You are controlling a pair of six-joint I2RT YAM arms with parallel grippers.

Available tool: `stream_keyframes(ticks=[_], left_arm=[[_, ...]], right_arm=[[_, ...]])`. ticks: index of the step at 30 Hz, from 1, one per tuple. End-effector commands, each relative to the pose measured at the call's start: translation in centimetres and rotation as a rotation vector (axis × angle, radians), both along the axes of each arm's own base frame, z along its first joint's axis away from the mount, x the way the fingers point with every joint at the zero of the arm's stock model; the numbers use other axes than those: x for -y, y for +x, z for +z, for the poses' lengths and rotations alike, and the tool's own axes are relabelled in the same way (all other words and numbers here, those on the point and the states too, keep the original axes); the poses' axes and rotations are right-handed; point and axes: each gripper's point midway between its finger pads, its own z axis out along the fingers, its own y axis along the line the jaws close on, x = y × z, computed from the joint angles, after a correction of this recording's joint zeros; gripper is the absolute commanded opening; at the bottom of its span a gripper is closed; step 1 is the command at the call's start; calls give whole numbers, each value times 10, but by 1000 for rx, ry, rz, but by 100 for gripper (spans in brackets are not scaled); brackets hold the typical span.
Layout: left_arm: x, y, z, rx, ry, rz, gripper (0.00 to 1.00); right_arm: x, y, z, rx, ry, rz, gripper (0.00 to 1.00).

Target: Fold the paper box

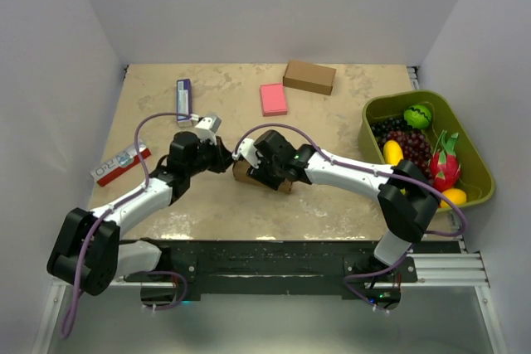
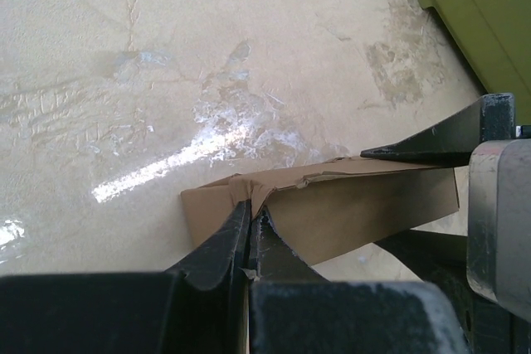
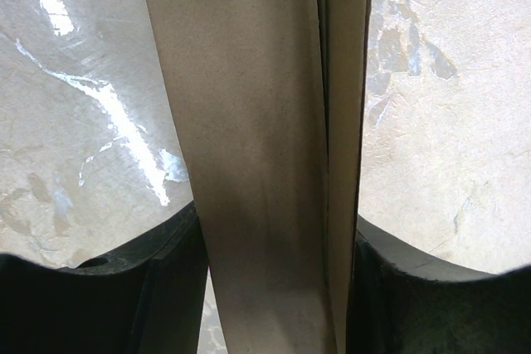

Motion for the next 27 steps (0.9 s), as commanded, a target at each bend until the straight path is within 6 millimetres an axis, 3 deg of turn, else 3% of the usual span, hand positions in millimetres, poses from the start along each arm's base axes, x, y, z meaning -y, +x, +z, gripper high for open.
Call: stream_keyframes(ticks=[1, 6, 14, 17, 22, 27], left_arm=[[-6, -56, -61, -249, 103, -53, 0], [-16, -58, -69, -258, 180, -3, 0], [-15, -60, -74, -239, 276, 1, 0], [-15, -59, -73, -233, 299, 6, 0], [-12, -55, -68, -217, 310, 9, 0], [-9, -54, -66, -215, 316, 3, 0]], right_arm=[[12, -3, -26, -74, -30, -85, 52], [14, -1, -25, -67, -29, -93, 52], [15, 7, -11, -34, -10, -134, 57], [15, 8, -2, -25, 15, -158, 66], [19, 9, 20, -3, 63, -240, 89], [35, 9, 39, 16, 94, -348, 96]])
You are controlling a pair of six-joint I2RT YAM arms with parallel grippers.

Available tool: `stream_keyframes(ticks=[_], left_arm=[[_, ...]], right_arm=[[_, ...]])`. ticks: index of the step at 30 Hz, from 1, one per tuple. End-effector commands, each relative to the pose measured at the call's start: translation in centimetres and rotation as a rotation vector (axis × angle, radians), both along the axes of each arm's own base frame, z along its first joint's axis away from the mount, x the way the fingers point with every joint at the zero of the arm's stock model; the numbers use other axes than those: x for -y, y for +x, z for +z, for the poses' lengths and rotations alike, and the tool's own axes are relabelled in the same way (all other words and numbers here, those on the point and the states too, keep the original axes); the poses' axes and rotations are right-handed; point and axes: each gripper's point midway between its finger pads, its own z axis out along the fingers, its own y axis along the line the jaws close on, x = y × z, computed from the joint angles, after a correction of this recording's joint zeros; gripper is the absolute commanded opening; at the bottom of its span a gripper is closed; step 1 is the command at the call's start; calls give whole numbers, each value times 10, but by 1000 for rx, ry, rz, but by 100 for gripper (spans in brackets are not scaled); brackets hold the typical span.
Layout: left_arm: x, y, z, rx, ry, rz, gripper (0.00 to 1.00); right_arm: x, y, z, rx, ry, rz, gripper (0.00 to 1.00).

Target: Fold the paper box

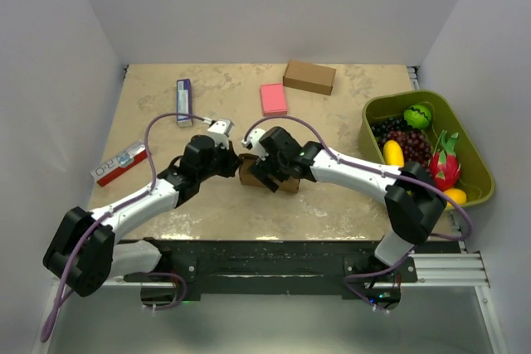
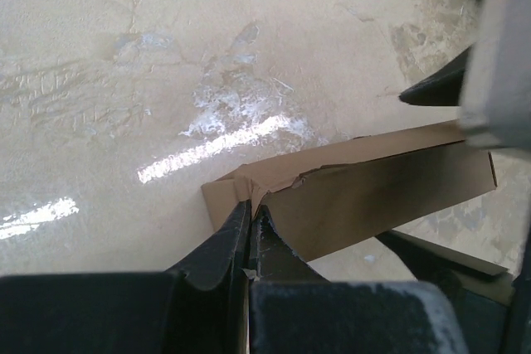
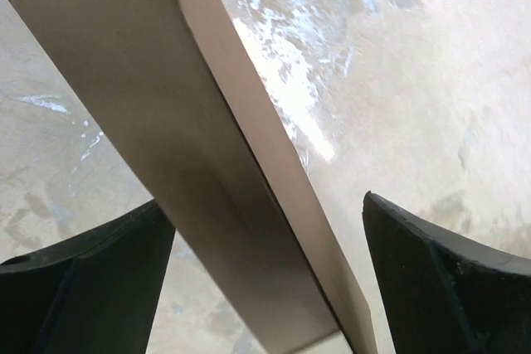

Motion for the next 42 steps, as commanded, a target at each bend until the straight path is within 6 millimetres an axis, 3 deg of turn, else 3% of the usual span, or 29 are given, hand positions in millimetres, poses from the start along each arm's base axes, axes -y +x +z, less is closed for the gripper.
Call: stream_keyframes(ticks=[1, 12, 16, 20, 30, 34, 38, 42], left_arm=[[-23, -44, -63, -230, 178, -34, 0], [-20, -43, -62, -228, 193, -36, 0], [-20, -43, -62, -228, 201, -36, 0], [-18, -44, -64, -232, 205, -47, 0], [-15, -44, -64, -229, 206, -58, 0], [-12, -45, -65, -231, 208, -68, 0], [-9, -45, -64, -225, 213, -80, 0], [-8, -47, -67, -221, 239, -91, 0]], right_arm=[[19, 1, 36, 43, 59, -136, 97], [71, -22, 62, 6, 63, -412, 99], [91, -31, 54, -21, 38, -496, 97], [96, -26, 49, -23, 60, -513, 90], [90, -25, 31, -75, 30, -475, 48], [84, -22, 41, -70, 55, -457, 17], [78, -21, 41, -108, 91, -445, 6], [71, -17, 40, -176, 158, -433, 2]])
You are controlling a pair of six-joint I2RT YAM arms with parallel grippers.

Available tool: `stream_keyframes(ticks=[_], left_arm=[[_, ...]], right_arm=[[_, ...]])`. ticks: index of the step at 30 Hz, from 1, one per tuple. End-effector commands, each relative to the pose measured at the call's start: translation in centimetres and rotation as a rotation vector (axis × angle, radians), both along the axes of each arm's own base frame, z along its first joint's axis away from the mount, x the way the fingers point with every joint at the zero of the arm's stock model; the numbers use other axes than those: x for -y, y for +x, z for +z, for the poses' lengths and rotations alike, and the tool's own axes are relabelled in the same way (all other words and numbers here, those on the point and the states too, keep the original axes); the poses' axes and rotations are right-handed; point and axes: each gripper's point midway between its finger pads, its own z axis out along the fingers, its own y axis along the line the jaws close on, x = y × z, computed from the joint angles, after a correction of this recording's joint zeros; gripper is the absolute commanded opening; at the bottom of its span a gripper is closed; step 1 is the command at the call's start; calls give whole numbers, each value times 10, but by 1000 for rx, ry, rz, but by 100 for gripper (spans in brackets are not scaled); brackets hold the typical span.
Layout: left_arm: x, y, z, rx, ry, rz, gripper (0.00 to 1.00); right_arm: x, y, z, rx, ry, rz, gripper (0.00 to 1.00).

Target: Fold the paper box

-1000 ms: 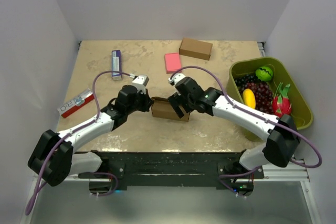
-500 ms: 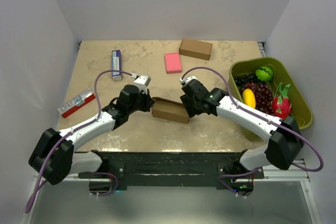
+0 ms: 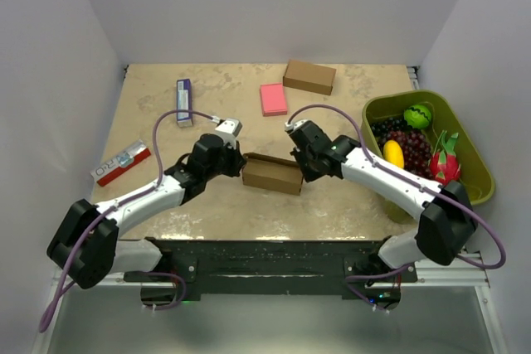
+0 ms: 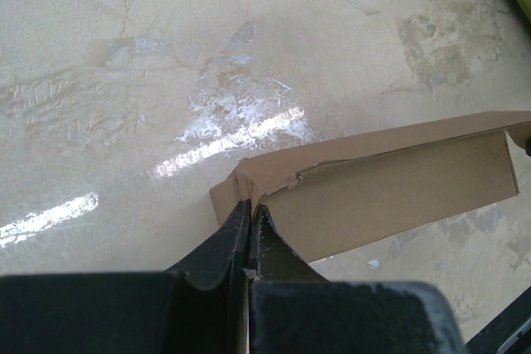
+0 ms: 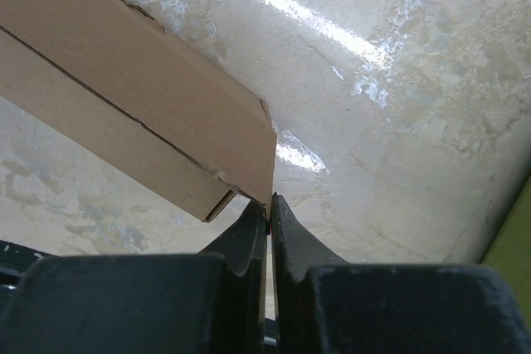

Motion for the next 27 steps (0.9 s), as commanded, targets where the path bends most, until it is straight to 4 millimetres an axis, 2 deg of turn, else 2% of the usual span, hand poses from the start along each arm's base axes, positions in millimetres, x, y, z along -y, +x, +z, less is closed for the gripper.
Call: stream_keyframes(ticks=[1, 9, 27], left_arm=[[-19, -48, -64, -221, 189, -69, 0], [-15, -48, -65, -207, 257, -72, 0], [-2, -49, -69, -207, 307, -47, 0]], right_arm=[[-18, 13, 14, -30, 144, 18, 1], [-27, 21, 23, -96, 266, 24, 0], [-39, 15, 36, -147, 327, 7, 1]])
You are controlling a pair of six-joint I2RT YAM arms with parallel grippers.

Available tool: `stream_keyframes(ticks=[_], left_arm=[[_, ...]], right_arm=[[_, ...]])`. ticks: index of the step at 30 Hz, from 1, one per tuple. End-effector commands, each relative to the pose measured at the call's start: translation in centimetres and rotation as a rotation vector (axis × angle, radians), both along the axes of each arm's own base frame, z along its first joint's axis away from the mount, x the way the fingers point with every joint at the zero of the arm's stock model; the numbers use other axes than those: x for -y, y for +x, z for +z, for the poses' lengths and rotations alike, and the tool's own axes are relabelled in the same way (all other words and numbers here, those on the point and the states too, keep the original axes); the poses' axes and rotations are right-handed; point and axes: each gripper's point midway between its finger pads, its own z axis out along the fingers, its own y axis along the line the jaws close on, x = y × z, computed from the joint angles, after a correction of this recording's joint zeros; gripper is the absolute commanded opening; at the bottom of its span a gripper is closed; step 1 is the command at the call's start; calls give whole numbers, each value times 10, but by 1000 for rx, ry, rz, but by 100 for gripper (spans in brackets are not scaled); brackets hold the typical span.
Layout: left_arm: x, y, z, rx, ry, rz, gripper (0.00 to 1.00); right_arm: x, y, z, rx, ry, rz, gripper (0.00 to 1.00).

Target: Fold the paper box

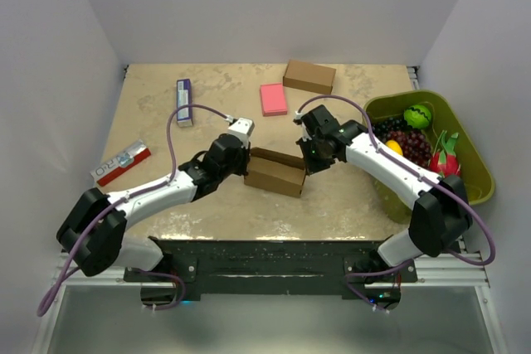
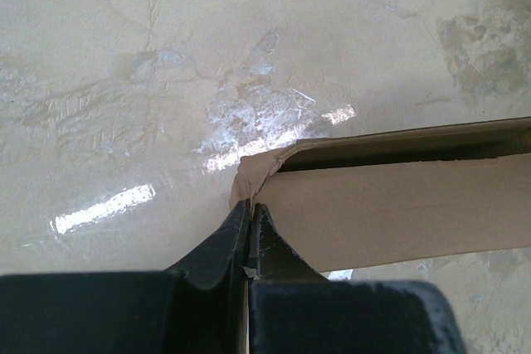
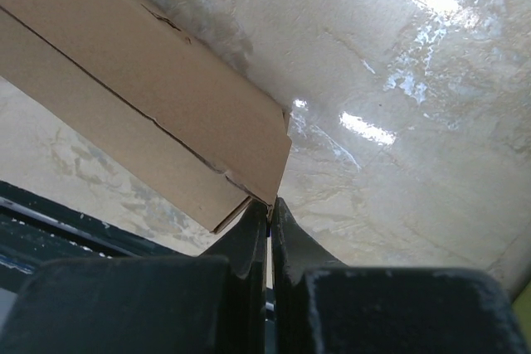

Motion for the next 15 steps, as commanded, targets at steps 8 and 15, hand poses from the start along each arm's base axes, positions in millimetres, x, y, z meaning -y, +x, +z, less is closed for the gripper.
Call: stream_keyframes(ticks=[8, 15], left_arm=[[-19, -59, -71, -238, 220, -44, 0], [-19, -65, -66, -202, 200, 0, 0]], right_arm=[[-27, 14, 36, 60, 125, 7, 0], [-36, 13, 37, 58, 204, -64, 0]])
